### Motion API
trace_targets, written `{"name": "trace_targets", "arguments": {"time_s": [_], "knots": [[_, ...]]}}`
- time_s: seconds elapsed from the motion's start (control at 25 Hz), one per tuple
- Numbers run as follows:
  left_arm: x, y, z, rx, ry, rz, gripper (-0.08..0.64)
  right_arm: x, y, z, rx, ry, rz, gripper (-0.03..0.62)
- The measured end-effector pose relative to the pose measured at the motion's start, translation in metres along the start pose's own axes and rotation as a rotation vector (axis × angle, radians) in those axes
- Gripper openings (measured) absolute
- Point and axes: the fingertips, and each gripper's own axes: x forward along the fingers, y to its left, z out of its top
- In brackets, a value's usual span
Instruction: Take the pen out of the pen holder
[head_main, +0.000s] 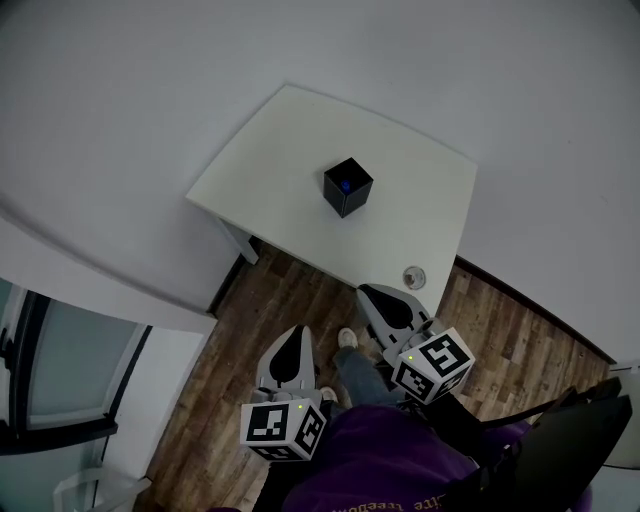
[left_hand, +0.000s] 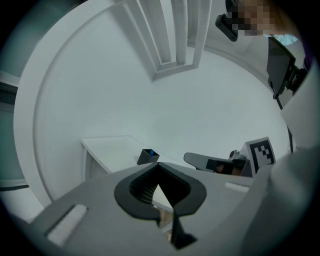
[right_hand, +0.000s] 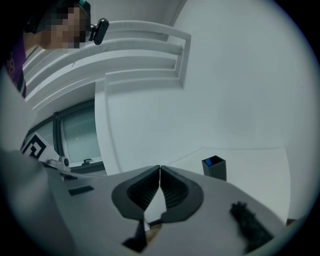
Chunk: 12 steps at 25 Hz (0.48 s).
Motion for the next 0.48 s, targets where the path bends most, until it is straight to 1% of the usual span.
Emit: {"name": "trace_targets", "arguments": {"time_s": [0.48], "knots": [[0.093,0.015,0.033,-0.003,-0.004,0.052,0.005,0.069,-0.072,0.025,-0.013,0.023,0.049,0.012]]}}
